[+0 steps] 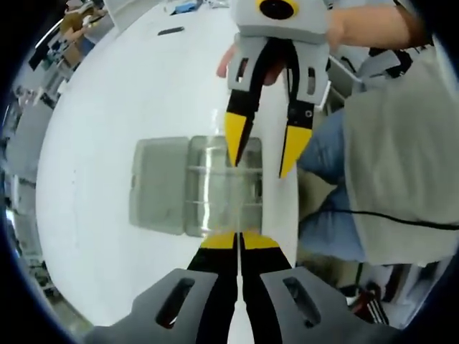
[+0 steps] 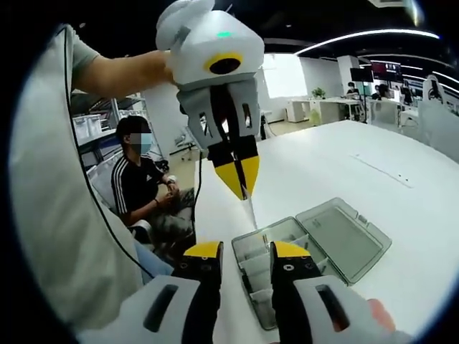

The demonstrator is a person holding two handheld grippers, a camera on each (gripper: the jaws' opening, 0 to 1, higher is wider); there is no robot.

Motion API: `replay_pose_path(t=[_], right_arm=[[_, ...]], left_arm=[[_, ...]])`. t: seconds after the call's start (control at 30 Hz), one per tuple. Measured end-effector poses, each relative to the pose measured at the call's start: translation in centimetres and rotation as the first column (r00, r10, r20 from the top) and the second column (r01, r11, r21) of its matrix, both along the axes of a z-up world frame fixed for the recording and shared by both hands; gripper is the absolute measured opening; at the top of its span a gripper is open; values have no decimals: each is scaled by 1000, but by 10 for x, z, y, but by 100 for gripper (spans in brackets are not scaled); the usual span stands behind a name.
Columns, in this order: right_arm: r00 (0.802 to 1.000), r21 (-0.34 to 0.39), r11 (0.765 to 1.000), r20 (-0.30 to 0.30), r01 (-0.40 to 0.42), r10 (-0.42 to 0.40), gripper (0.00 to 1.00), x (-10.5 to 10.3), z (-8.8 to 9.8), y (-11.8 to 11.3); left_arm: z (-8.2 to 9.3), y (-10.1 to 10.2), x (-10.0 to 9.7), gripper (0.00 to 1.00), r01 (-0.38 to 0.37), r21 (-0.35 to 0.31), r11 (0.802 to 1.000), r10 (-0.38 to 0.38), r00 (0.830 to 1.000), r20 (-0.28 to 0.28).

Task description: Insert the divider into the dual guide fixture by aligning both edges with the guide slots and pushing it downward to the bottom, including one-sided entry, uneven engagement, binding, and posture correction.

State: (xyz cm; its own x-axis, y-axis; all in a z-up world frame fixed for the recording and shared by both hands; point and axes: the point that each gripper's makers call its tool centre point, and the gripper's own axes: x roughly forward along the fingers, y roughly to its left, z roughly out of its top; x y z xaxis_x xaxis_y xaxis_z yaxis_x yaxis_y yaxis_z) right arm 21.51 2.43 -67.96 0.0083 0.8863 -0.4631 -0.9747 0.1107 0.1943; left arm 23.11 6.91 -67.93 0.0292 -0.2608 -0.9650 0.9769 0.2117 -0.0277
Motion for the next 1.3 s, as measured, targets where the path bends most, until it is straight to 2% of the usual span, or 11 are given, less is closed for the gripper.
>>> replay_pose_path(t=[0.3, 0.43, 0.63, 0.97, 1.3], right_arm=[[998, -39, 999, 57, 8, -6, 32, 2, 2, -4], [998, -37, 999, 64, 25, -22, 35, 4, 2, -6], [994, -73, 996, 101, 42, -34, 43, 9, -2, -11], [994, -70, 996, 101, 56, -49, 50, 10, 0, -13], [993, -84, 995, 114, 47, -37, 53, 11, -3, -10]], left_arm=[[-6, 3, 7, 0, -26, 28, 999, 25, 1000, 13], [-9, 4, 6, 0, -28, 36, 999, 28, 1000, 9], [-20, 4, 7, 0, -25, 56, 998, 24, 1000, 7], [-34, 6, 11, 0, -46, 57, 997, 47, 999, -16], [-42, 1, 15, 0, -46, 52, 998, 47, 999, -12]])
